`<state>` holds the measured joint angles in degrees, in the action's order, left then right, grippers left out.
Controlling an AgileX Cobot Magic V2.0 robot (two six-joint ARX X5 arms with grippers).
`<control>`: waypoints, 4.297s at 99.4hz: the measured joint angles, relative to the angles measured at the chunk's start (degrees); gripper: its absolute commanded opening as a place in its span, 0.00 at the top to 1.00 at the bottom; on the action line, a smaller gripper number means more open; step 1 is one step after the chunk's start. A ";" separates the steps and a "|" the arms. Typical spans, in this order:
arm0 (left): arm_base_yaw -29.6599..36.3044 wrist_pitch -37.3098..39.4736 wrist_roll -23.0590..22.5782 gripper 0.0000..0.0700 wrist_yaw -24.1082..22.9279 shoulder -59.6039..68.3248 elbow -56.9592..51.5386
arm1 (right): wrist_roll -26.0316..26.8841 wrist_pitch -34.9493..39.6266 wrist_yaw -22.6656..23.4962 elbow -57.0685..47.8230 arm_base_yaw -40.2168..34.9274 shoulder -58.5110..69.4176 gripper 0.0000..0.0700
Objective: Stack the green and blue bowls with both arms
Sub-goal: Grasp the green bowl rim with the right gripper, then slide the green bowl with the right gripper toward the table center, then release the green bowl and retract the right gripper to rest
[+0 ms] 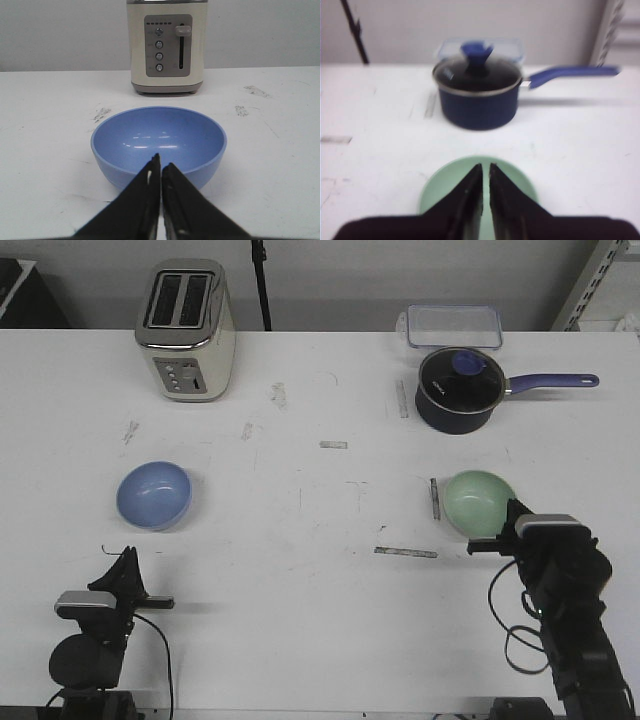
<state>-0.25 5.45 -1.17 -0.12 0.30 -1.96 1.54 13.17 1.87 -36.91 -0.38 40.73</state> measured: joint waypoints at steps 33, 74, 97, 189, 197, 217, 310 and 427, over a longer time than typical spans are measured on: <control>0.00 0.00 -0.02 1.00 0.00 0.00 0.00 | 0.02 13.29 1.36 -16.70 2.32 22.45 0.98; 0.00 0.00 -0.02 1.00 0.00 0.00 0.00 | 3.15 26.64 11.37 -34.80 15.21 42.38 0.75; 0.00 0.00 -0.02 1.00 0.00 0.00 0.00 | 2.05 30.16 14.60 -35.17 17.46 46.21 0.38; 0.00 0.00 -0.02 1.00 0.00 0.00 0.00 | -2.84 26.43 14.60 -28.81 17.16 49.33 0.87; 0.00 0.00 -0.02 1.00 0.00 0.00 0.00 | -2.84 26.43 14.62 -28.81 17.18 49.33 0.99; 0.00 0.00 -0.02 1.00 0.00 0.00 0.00 | -2.84 26.43 14.62 -28.81 17.16 49.33 0.99; 0.00 0.00 0.00 1.00 0.00 0.00 0.00 | 23.43 22.77 6.88 -31.41 -20.00 46.10 0.99; 0.00 0.00 -0.02 1.00 0.00 0.00 0.00 | 28.15 12.61 -0.13 -31.28 -28.85 45.24 0.44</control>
<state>-0.25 5.45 -1.19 -0.12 0.30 -1.96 29.69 25.78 1.74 -68.18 -29.23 85.97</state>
